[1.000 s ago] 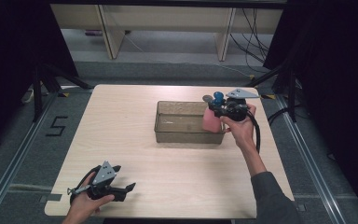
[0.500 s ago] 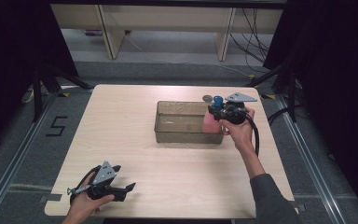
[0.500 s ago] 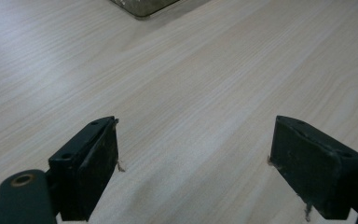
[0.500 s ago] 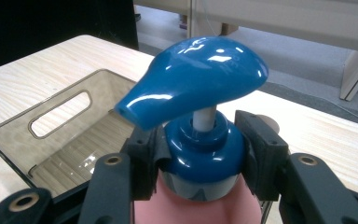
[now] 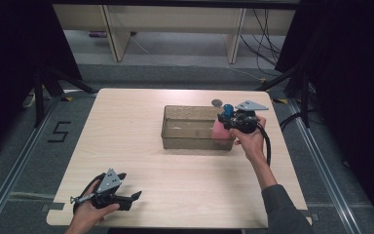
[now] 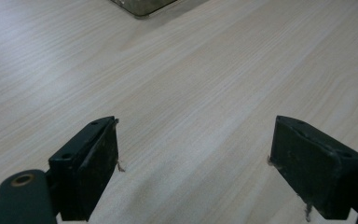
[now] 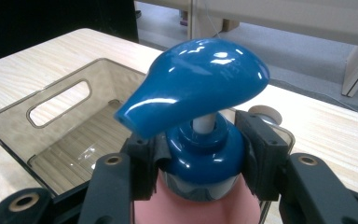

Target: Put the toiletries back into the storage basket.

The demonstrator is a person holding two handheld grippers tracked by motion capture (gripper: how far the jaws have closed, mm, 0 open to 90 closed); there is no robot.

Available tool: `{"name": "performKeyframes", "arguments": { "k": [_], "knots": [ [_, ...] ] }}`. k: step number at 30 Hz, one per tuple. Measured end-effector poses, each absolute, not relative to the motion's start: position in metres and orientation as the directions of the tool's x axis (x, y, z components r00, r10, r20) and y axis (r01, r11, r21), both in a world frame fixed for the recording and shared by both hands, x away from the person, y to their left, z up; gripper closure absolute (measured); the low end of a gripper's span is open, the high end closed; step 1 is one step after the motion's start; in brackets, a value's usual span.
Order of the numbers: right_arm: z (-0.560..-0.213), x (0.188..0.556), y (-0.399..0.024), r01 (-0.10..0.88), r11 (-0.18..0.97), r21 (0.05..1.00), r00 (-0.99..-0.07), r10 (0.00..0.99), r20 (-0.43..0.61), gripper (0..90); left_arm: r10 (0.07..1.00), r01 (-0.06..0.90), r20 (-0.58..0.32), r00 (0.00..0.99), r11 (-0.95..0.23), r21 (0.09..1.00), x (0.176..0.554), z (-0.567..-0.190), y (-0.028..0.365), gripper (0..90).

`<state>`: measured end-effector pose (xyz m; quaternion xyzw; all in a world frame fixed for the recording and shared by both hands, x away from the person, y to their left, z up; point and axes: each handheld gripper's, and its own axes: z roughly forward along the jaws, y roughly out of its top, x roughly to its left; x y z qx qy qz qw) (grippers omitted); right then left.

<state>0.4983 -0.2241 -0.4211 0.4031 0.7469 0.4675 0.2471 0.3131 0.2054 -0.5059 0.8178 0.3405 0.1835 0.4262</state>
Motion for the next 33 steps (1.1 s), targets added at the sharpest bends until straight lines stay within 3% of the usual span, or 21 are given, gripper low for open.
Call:
{"name": "performKeyframes", "arguments": {
  "k": [9, 10, 13, 20, 30, 32, 33],
  "knots": [
    [-0.427, 0.498, -0.223, 0.358, 0.256, 0.898, -0.572, 0.820, -0.006, 53.7, 0.709, 0.397, 0.008, 0.705, -0.404, 0.824, 0.313, -0.506, 0.205, 14.8],
    [-0.427, 0.495, -0.222, 0.396, 0.235, 0.888, -0.546, 0.837, 0.022, 53.7, 0.709, 0.397, 0.008, 0.705, -0.404, 0.824, 0.313, -0.506, 0.206, 14.8],
    [-0.430, 0.497, -0.224, 0.360, 0.263, 0.895, -0.555, 0.831, -0.021, 53.7, 0.712, 0.396, 0.006, 0.703, -0.399, 0.827, 0.313, -0.506, 0.205, 14.8],
    [-0.434, 0.494, -0.221, 0.395, 0.231, 0.889, -0.550, 0.835, 0.028, 53.7, 0.705, 0.391, 0.023, 0.709, -0.420, 0.819, 0.314, -0.505, 0.206, 14.8],
    [-0.435, 0.495, -0.221, 0.354, 0.276, 0.893, -0.561, 0.827, -0.033, 52.9, 0.705, 0.392, 0.022, 0.709, -0.420, 0.818, 0.312, -0.505, 0.206, 14.8],
    [-0.436, 0.496, -0.222, 0.359, 0.249, 0.899, -0.553, 0.833, -0.009, 50.3, 0.703, 0.393, 0.016, 0.711, -0.417, 0.820, 0.313, -0.505, 0.206, 14.8],
    [-0.436, 0.495, -0.223, 0.385, 0.223, 0.896, -0.540, 0.841, 0.023, 40.5, 0.705, 0.393, 0.017, 0.709, -0.415, 0.821, 0.313, -0.505, 0.205, 14.8]
  ]
}}
